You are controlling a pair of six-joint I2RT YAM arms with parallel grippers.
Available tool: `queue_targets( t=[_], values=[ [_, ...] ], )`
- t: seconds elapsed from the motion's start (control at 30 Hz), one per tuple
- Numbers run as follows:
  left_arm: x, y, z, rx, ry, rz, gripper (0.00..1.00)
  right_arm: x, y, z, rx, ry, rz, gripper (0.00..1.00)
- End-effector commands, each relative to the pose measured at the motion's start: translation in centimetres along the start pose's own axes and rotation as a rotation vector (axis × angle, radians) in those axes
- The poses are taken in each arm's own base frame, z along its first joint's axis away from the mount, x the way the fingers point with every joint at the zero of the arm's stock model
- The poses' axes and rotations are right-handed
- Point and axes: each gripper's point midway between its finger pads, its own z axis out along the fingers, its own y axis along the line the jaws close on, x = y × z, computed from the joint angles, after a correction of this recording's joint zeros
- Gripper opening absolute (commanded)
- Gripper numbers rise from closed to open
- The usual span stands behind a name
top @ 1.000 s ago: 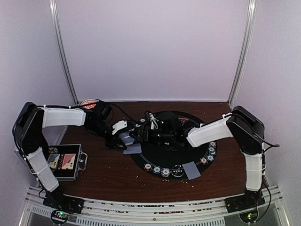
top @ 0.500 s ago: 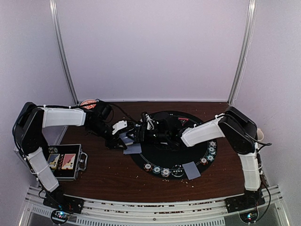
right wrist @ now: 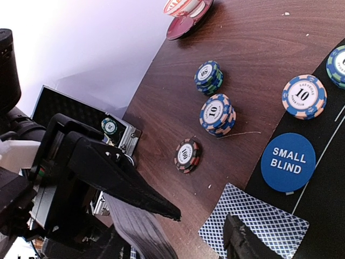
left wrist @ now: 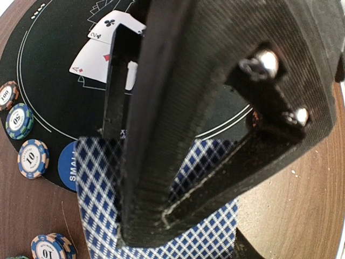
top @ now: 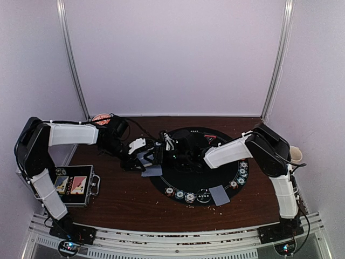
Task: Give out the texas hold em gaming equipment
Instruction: Pick up the poker card from the face-down deck piles.
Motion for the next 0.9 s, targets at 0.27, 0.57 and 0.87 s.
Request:
queue_targets(
  t=[0.27,0.57,0.87],
  values=[
    [-1.7,-0.1,-0.9,-0.01,-0.053,0.044,0.48,-0.9,-1.5,-0.9,0.113,-0.018,-0.044,0.45],
    [-1.6,-0.1,-0.8,-0.008,-0.048,0.042,0.48,-1.3,-1.6,-1.6,0.148,-0.023,-0.064,0.34],
    [-1.5,0.0,-0.6,-0.008,-0.044,0.039,0.48,-1.9,-1.1,-2.7,0.163,-0.036,-0.082,0.25]
  ],
)
